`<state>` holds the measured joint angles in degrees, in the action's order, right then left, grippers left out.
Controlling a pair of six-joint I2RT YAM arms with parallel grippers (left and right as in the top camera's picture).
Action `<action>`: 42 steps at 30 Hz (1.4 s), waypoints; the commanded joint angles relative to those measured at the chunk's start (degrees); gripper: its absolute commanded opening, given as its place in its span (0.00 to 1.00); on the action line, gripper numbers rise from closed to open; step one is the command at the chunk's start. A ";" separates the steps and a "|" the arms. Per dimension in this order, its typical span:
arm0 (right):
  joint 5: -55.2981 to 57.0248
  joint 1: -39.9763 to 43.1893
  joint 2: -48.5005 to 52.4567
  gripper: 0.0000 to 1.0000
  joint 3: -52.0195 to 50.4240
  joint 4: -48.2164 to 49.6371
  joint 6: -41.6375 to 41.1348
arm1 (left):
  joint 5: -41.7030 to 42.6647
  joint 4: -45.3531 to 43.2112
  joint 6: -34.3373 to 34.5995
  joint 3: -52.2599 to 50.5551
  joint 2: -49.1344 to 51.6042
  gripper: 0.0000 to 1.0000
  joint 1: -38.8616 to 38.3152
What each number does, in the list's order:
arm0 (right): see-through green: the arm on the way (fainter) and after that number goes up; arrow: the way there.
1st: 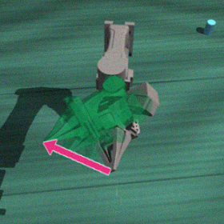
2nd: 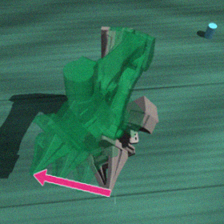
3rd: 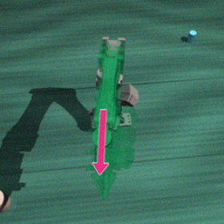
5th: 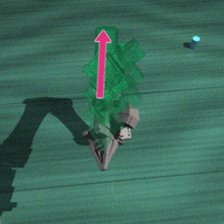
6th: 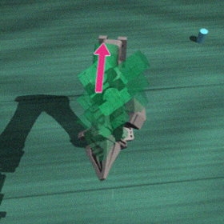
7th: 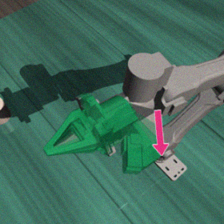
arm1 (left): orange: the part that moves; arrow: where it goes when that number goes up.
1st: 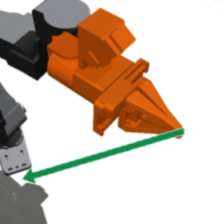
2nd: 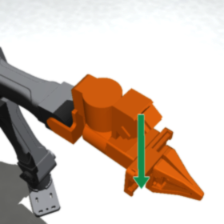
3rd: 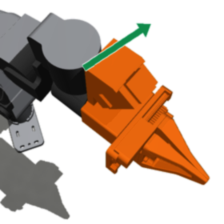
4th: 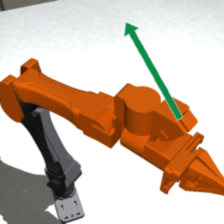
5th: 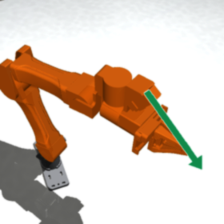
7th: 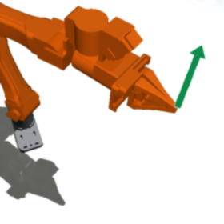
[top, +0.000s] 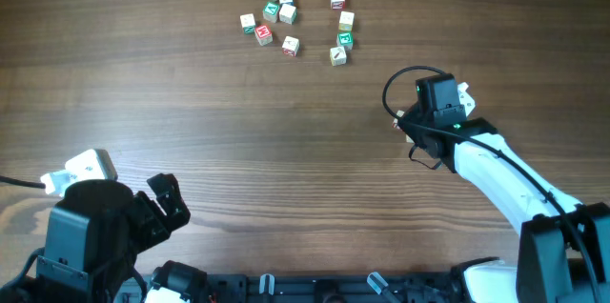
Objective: Form a circle
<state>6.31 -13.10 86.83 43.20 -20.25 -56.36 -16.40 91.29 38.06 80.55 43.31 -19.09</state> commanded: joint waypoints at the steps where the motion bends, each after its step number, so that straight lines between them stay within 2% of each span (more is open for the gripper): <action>1: 1.36 -0.24 1.16 0.05 -0.57 0.28 -0.74 | 0.31 -0.13 0.57 0.00 0.13 1.00 0.26; 42: -2.51 -0.24 1.03 0.04 -0.57 -2.29 -0.70 | 0.31 -0.13 0.57 0.00 0.13 1.00 0.26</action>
<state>5.41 -13.10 87.33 43.20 -21.19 -56.36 -16.38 91.29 38.06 80.55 43.31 -19.11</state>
